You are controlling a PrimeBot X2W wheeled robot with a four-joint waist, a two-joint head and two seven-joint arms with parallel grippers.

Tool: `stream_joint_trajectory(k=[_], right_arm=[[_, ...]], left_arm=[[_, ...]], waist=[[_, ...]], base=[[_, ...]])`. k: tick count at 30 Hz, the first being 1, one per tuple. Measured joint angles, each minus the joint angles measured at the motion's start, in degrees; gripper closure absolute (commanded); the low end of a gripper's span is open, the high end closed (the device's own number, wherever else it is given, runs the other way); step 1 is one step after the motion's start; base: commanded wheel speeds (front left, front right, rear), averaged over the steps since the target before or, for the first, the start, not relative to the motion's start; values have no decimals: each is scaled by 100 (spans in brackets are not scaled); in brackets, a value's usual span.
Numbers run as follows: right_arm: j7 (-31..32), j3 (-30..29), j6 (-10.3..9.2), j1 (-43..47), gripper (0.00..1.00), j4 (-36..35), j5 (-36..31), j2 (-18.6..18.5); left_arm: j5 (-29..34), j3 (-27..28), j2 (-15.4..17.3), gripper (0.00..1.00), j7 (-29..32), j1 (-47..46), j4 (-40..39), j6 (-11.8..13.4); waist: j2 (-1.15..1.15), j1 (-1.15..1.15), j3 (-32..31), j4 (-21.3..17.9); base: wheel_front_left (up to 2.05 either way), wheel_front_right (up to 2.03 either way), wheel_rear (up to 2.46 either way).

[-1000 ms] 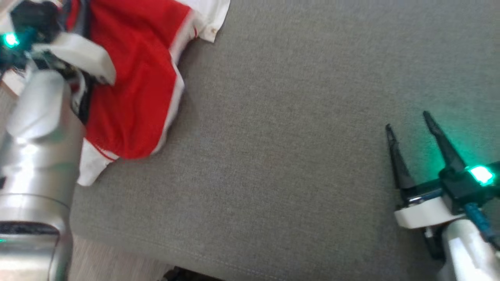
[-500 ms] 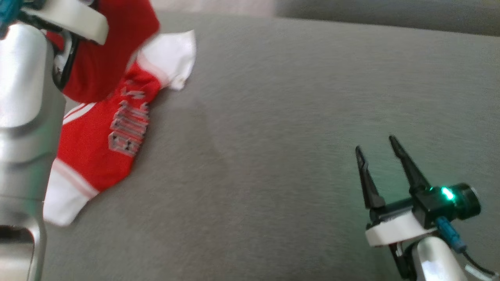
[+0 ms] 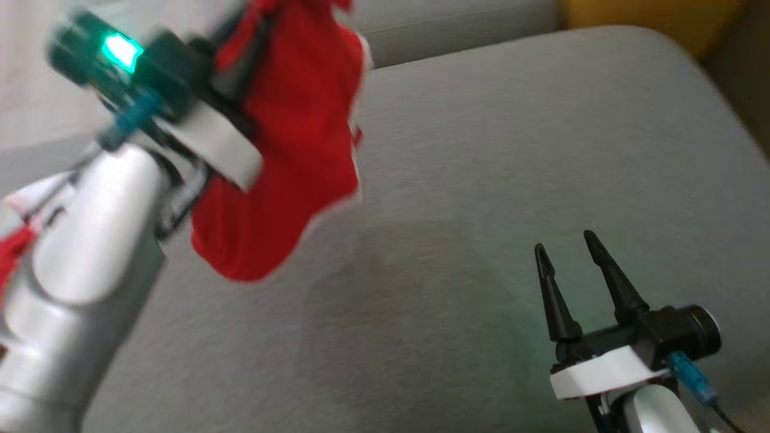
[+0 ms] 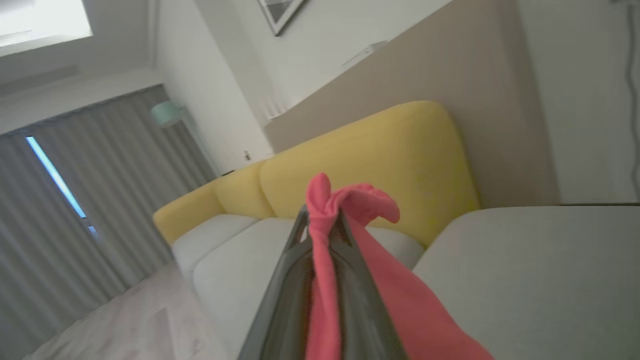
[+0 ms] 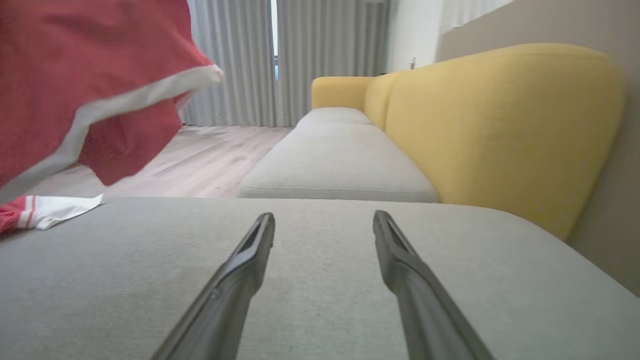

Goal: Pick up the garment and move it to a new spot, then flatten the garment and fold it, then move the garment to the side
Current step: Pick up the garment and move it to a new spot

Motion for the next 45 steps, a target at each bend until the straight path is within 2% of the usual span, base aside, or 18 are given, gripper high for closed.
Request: stream_joint_trajectory(k=[4,8,12,17,18,21,22,25,29,33,42,45], right_arm=[[0,16,0,72,0,-20,107,0],[0,73,0,63,0,-52,232,0],[0,194,0,41,0,-114,383,0],[0,345,0,-236,0,-151,558,5],[0,370,0,-377,0,-174,598,7],[0,375,0,-453,0,-171,598,7],[0,375,0,-453,0,-171,598,7],[0,355,0,-449,0,-131,583,8],[0,218,0,-443,0,-63,492,9],[0,123,0,-416,0,51,379,9],[0,-79,0,-45,0,324,276,10],[0,-168,0,109,0,381,276,12]], left_arm=[[-215,-309,4,100,214,472,-365,0],[-298,-599,-26,100,267,739,-287,0],[-304,-954,-127,100,40,730,172,0],[-134,-1350,-201,100,-722,409,1200,0],[-88,-1404,-283,0,-1059,164,1651,0],[-52,-1368,-497,0,-1630,-144,2205,41],[-52,-1368,-497,0,-1630,-144,2205,41],[-34,-1323,-788,0,-1827,-216,2487,129],[-108,-928,-1134,0,-1852,-24,2366,468],[-135,-489,-1328,0,-1876,650,1839,715],[-116,56,-1675,0,-1875,2460,1403,772],[-7,387,-1736,0,-1875,2898,981,917]], waist=[[0,0,-51,-626],[0,0,-1,-1155],[0,0,243,-1502],[0,2,750,-1710],[0,2,941,-1760],[0,3,1168,-1769],[0,3,1168,-1769],[0,2,1242,-1635],[0,2,1188,-1314],[0,1,995,-892],[0,0,366,181],[0,0,129,507]], base=[[0,0,0],[0,0,0],[0,0,0],[0,0,0],[0,0,0],[0,0,0],[0,0,0],[0,0,0],[0,0,0],[0,0,0],[0,0,0],[0,0,0]])
